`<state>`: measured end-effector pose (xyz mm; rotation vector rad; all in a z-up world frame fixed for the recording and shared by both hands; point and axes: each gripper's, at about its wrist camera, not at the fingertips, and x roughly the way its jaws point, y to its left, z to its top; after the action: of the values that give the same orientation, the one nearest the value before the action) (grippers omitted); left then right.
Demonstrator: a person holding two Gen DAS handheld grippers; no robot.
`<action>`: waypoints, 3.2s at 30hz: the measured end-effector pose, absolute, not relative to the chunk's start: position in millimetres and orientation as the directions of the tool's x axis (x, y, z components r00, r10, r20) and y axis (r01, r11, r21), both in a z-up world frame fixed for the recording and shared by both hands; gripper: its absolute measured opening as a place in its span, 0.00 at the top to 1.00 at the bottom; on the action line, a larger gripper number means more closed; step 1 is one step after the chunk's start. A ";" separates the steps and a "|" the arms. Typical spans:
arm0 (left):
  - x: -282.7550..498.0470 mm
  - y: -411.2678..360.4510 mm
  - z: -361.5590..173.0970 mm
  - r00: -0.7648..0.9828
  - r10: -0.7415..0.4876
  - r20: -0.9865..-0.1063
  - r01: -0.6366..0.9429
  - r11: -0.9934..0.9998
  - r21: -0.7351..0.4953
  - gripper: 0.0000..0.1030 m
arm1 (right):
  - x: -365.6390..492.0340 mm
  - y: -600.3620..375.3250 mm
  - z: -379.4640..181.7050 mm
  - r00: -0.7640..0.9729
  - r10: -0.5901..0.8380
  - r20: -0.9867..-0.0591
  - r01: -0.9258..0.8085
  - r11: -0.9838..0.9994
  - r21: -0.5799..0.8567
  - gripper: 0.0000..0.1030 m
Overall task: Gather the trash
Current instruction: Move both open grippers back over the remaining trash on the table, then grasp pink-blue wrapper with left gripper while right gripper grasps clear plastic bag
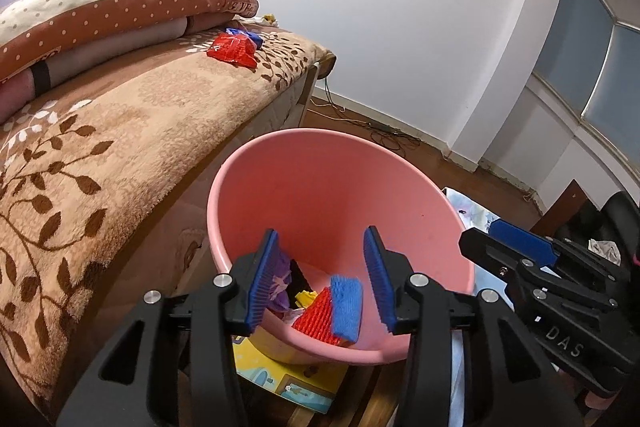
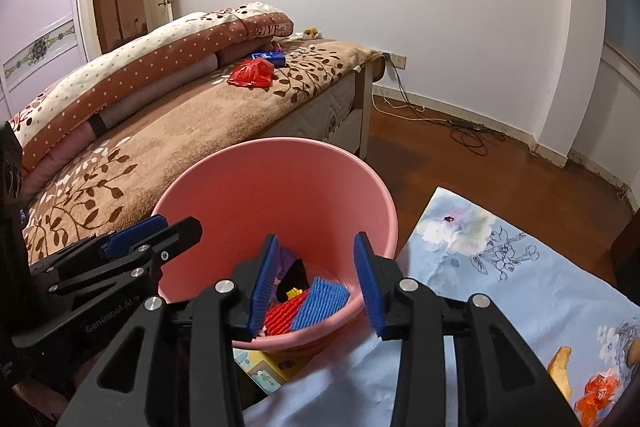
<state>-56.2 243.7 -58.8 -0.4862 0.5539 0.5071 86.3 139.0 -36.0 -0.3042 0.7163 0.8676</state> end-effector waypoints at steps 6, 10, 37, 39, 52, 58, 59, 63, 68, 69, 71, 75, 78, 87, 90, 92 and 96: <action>-58.7 242.3 -58.3 0.736 0.320 -0.596 -0.569 0.770 -0.290 0.57 | 85.6 129.4 -35.7 0.437 0.586 -0.682 -0.774 0.631 0.046 0.63; -60.2 240.3 -57.5 0.734 0.321 -0.599 -0.570 0.770 -0.286 0.57 | 85.6 120.3 -34.4 0.435 0.591 -0.679 -0.766 0.640 0.066 0.63; -67.0 199.9 -31.4 0.743 0.337 -0.579 -0.536 0.817 -0.213 0.57 | 55.9 24.0 -21.3 0.458 0.619 -0.638 -0.714 0.684 0.150 0.63; -66.8 194.1 -28.5 0.746 0.337 -0.574 -0.528 0.825 -0.203 0.57 | 54.6 15.6 -20.2 0.463 0.619 -0.635 -0.707 0.690 0.157 0.63; -60.6 149.4 -17.5 0.779 0.289 -0.556 -0.431 0.891 -0.140 0.57 | 50.4 -46.7 -21.1 0.514 0.585 -0.628 -0.637 0.750 0.177 0.63; -53.2 127.7 -18.0 0.789 0.236 -0.568 -0.367 0.922 -0.126 0.57 | 52.2 -74.7 -25.5 0.537 0.558 -0.632 -0.592 0.783 0.188 0.63; -51.7 123.9 -18.4 0.789 0.228 -0.571 -0.355 0.927 -0.121 0.57 | 52.4 -80.3 -26.7 0.542 0.551 -0.635 -0.582 0.791 0.189 0.63; -46.6 109.2 -18.3 0.793 0.210 -0.572 -0.315 0.945 -0.090 0.57 | 51.4 -98.8 -32.0 0.556 0.526 -0.643 -0.550 0.813 0.190 0.63; -38.6 93.0 -18.5 0.802 0.155 -0.577 -0.253 0.963 -0.094 0.57 | 51.6 -123.4 -38.5 0.574 0.492 -0.655 -0.501 0.843 0.195 0.63; -37.5 90.4 -19.0 0.803 0.145 -0.578 -0.243 0.965 -0.095 0.57 | 51.8 -127.6 -39.4 0.578 0.487 -0.655 -0.493 0.848 0.195 0.63; -34.9 83.1 -20.9 0.805 0.123 -0.580 -0.219 0.971 -0.098 0.57 | 51.4 -136.1 -40.5 0.587 0.473 -0.657 -0.475 0.859 0.193 0.63; -28.9 71.4 -27.4 0.800 0.078 -0.595 -0.172 0.980 -0.103 0.57 | 51.9 -153.8 -43.3 0.603 0.446 -0.662 -0.437 0.878 0.193 0.63; -23.2 63.9 -34.1 0.787 0.045 -0.615 -0.140 0.984 -0.107 0.57 | 53.4 -164.4 -46.9 0.609 0.429 -0.668 -0.411 0.890 0.197 0.63; 5.5 26.5 -51.7 0.716 -0.141 -0.684 0.077 0.989 -0.124 0.57 | 63.0 -191.0 -58.8 0.611 0.393 -0.687 -0.347 0.913 0.214 0.63; 18.4 9.6 -58.4 0.682 -0.184 -0.708 0.155 0.982 -0.105 0.57 | 66.1 -199.5 -62.1 0.610 0.381 -0.695 -0.323 0.920 0.222 0.63; 27.9 -0.3 -62.8 0.659 -0.207 -0.723 0.201 0.975 -0.096 0.57 | 69.7 -206.6 -65.8 0.601 0.375 -0.706 -0.300 0.924 0.236 0.63; 45.3 -16.0 -71.7 0.631 -0.213 -0.746 0.263 0.963 -0.053 0.57 | 76.3 -216.9 -70.2 0.593 0.358 -0.721 -0.256 0.933 0.253 0.56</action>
<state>45.3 -16.0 -71.7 0.0622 0.8448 -0.2725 76.3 -216.9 -70.2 0.1270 0.8657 0.3583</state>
